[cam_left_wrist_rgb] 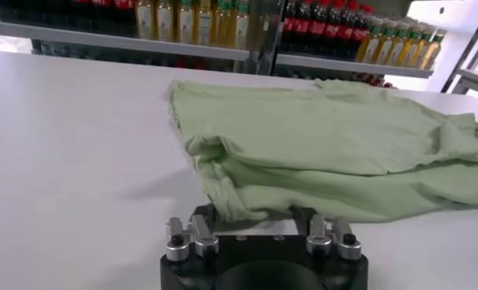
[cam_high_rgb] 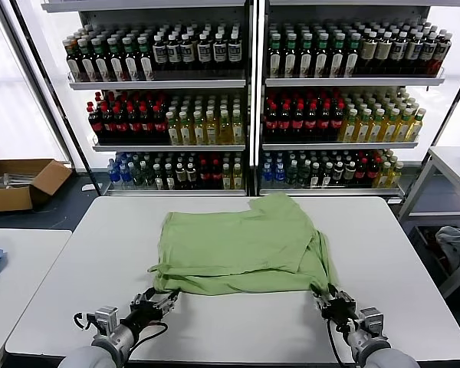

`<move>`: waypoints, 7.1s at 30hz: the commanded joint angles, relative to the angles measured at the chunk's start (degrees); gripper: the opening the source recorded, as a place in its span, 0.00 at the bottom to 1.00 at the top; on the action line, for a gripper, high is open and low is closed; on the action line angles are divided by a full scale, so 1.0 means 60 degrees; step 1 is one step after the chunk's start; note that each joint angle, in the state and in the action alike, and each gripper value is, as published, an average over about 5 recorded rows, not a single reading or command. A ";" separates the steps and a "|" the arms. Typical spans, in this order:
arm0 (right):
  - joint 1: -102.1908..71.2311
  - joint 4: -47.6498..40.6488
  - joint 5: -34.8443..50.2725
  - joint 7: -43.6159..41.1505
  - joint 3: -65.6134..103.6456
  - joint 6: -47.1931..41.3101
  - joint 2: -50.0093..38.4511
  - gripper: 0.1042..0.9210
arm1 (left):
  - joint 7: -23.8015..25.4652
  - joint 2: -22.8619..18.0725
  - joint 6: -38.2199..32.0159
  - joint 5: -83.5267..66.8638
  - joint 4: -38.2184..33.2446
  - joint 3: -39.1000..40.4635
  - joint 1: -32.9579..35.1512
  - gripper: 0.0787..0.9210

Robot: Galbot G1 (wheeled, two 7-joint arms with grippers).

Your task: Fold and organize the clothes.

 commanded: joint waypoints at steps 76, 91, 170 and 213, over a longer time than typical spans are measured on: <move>0.5837 -0.3011 0.1123 -0.2876 -0.1133 -0.0131 -0.1149 0.88 | 0.1132 0.3077 -0.0039 -0.0374 -0.0095 -0.1645 -0.0664 0.88; 0.7817 -0.6502 0.0524 -0.3063 -0.2827 -0.0423 -0.0371 0.88 | 0.0808 0.2789 -0.0007 -0.1671 0.4092 0.2036 -0.5440 0.88; 0.1355 0.1351 0.1999 -0.2020 0.1256 -0.0917 0.0104 0.00 | -0.0067 0.2912 -0.1444 -0.1359 -0.0262 -0.0235 -0.0907 0.01; -0.2192 0.1772 0.1082 -0.2389 0.5310 0.1842 0.1475 0.57 | -0.2666 0.0960 -0.1424 -0.0954 -0.1489 -0.1473 0.1988 0.59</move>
